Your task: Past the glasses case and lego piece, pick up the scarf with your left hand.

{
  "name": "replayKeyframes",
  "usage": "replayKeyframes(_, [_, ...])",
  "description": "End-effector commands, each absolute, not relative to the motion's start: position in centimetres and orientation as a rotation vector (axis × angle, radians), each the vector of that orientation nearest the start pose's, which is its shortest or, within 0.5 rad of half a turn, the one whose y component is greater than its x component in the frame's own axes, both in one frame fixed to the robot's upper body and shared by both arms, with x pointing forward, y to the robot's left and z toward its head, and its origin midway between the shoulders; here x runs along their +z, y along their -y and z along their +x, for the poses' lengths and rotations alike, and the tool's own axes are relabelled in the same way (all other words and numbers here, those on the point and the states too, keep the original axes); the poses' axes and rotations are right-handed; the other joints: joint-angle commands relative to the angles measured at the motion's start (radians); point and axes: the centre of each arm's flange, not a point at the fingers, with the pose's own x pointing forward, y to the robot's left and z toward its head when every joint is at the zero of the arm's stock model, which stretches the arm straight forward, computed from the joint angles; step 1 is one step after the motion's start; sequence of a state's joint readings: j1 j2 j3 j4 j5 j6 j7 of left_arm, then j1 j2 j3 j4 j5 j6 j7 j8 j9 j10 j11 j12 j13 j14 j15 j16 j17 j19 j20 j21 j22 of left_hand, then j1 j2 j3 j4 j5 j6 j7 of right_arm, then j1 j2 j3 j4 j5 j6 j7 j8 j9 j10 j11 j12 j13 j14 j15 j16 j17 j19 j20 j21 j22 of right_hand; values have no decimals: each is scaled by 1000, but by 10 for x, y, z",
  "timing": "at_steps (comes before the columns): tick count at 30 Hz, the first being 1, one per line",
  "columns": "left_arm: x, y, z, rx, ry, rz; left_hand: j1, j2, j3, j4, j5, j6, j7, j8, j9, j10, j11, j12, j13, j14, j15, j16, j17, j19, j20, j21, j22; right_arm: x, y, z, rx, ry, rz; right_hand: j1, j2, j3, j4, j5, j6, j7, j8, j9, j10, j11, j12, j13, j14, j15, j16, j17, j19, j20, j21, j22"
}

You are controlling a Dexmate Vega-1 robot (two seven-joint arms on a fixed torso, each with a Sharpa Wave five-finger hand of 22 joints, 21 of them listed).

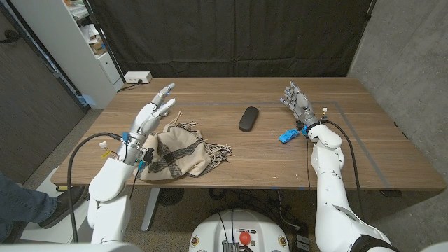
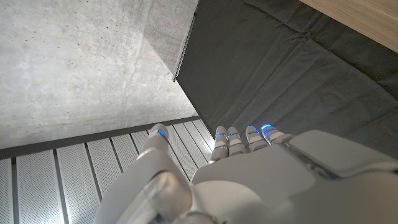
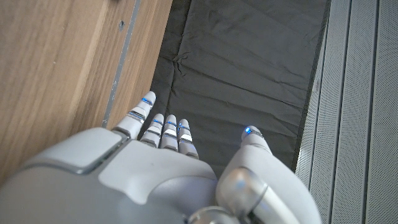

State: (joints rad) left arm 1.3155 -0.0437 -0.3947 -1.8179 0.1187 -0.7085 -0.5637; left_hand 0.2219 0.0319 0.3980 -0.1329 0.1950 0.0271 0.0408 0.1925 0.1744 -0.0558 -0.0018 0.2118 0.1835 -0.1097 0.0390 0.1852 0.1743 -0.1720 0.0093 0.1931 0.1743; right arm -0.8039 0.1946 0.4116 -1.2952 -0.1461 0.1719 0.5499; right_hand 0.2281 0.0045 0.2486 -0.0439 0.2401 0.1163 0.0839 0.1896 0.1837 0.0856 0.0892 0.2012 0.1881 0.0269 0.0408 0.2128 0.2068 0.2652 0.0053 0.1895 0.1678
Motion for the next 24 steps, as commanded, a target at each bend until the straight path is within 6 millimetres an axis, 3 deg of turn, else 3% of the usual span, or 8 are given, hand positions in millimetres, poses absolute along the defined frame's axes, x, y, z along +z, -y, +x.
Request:
replayKeyframes(1, [-53, -317, 446, -55, 1022, 631, 19, 0, 4, -6, 1, 10, 4, 6, 4, 6, 0, 2, 6, 1, -2, 4, 3, -5, 8, 2, 3, -25, 278, 658, 217, 625, 38, 2, 4, 1, -8, 7, 5, 0, 7, 4, 6, -1, -4, 2, 2, 3, -4, 3, -3, -3, 2, 3])
replayKeyframes(24, [-49, -320, 442, 6, 937, 780, 38, 4, 10, -14, 1, 17, 5, 6, 4, 6, -4, 0, 6, 3, -3, 2, 2, -5, 11, 2, 3, -25, 279, 656, 206, 635, 48, 1, 5, 0, -10, 8, 5, -1, 7, 4, 8, 3, -4, 3, 1, 4, -5, 3, -6, 0, 1, 3])
